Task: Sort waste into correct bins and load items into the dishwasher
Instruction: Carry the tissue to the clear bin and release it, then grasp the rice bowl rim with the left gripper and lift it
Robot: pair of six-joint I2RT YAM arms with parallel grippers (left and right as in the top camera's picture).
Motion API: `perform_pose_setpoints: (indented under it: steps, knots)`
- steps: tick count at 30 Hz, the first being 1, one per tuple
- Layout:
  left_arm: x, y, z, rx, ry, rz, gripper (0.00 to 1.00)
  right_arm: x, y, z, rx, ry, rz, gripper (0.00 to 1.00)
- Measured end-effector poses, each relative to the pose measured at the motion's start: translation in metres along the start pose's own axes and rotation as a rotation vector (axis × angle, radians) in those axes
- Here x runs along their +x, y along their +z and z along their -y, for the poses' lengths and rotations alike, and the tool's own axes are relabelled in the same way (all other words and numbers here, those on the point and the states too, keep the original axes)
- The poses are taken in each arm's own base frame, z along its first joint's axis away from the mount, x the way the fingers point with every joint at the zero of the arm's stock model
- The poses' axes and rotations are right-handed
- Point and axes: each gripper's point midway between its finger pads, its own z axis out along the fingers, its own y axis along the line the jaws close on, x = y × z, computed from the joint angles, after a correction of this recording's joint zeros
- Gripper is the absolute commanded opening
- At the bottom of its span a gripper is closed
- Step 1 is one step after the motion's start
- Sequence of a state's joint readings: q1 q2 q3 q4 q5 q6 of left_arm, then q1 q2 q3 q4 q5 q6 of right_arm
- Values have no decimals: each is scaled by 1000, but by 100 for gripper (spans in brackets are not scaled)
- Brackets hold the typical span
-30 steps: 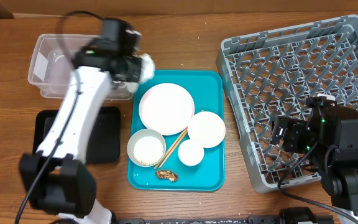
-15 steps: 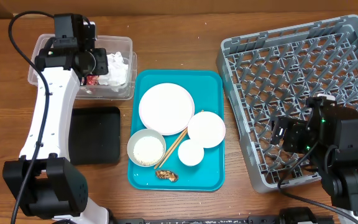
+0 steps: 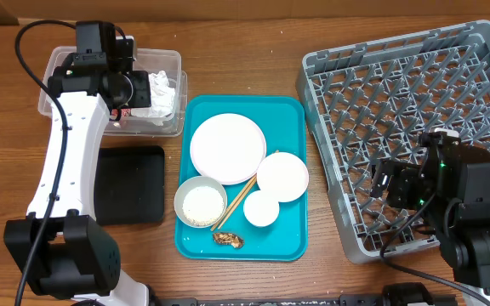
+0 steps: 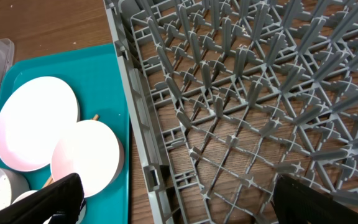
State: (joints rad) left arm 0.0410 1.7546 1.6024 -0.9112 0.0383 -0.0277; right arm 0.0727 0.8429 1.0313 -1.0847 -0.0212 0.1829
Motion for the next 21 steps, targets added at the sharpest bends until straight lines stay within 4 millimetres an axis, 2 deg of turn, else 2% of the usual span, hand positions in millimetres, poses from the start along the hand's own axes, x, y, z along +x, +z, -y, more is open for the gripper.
perform_pose_setpoints:
  steps: [4,6,8,9,11,14,18,21]
  knots:
    - [17,0,25,40,44,-65,52,0,0,0,0,1,0,100]
    - [32,-1,40,58,76,-122,52,0,0,0,0,0,-1,100]
    - [55,-5,59,76,116,-209,52,0,0,0,0,1,-2,100]
    - [60,-7,63,80,121,-226,52,0,0,0,0,1,-1,100]
    - [87,-14,80,85,135,-328,53,1,0,0,0,0,-2,100]
    - [109,-19,103,91,148,-394,51,1,0,0,0,0,-2,100]
    - [142,-11,127,82,142,-462,48,1,0,0,1,0,-4,100]
    - [181,9,147,72,144,-506,43,1,0,0,1,0,-4,100]
